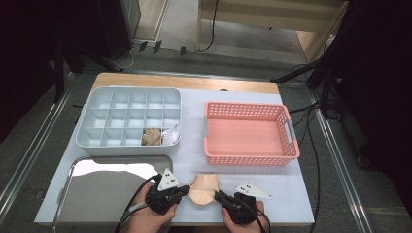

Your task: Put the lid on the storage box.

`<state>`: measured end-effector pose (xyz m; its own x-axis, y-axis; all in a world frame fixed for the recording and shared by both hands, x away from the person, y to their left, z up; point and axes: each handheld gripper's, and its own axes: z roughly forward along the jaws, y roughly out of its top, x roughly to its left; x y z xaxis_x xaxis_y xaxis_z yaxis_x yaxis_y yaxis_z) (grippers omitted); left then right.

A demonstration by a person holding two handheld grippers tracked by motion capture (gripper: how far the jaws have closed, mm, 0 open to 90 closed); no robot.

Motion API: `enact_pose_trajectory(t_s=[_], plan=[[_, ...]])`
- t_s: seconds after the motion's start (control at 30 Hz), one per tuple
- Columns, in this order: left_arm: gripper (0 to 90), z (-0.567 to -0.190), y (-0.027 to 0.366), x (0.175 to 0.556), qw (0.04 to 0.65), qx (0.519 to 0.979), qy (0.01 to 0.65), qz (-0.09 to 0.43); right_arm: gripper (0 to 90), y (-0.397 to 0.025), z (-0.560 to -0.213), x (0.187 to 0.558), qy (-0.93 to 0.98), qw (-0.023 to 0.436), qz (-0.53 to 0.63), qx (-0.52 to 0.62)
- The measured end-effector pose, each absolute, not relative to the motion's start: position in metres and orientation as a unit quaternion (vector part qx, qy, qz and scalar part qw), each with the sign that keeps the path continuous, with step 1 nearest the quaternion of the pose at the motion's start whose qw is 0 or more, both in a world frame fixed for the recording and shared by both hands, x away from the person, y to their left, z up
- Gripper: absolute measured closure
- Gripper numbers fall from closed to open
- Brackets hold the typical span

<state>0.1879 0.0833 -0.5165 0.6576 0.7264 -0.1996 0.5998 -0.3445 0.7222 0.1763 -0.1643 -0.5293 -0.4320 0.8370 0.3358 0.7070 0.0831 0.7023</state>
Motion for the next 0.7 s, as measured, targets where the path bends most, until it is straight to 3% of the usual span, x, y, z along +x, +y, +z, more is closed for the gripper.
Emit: enact_pose_trajectory(t_s=[0.17,0.37,0.5,0.6,0.7], plan=[[90.0,-0.518,0.078,0.188,0.410,0.812,0.408,0.073,85.5,-0.160,-0.528,0.180,0.743,0.122,0.409,0.516],[90.0,-0.518,0.077,0.188,0.414,0.809,0.412,0.068,83.1,-0.168,-0.525,0.179,0.733,0.117,0.428,0.516],[90.0,-0.518,0.078,0.189,0.416,0.809,0.411,0.064,83.1,-0.173,-0.524,0.180,0.734,0.137,0.414,0.521],[90.0,-0.518,0.078,0.189,0.417,0.809,0.410,0.065,79.2,-0.181,-0.521,0.179,0.713,0.127,0.434,0.536],[90.0,-0.518,0.078,0.189,0.419,0.808,0.409,0.065,69.2,-0.181,-0.520,0.176,0.698,0.119,0.452,0.542]])
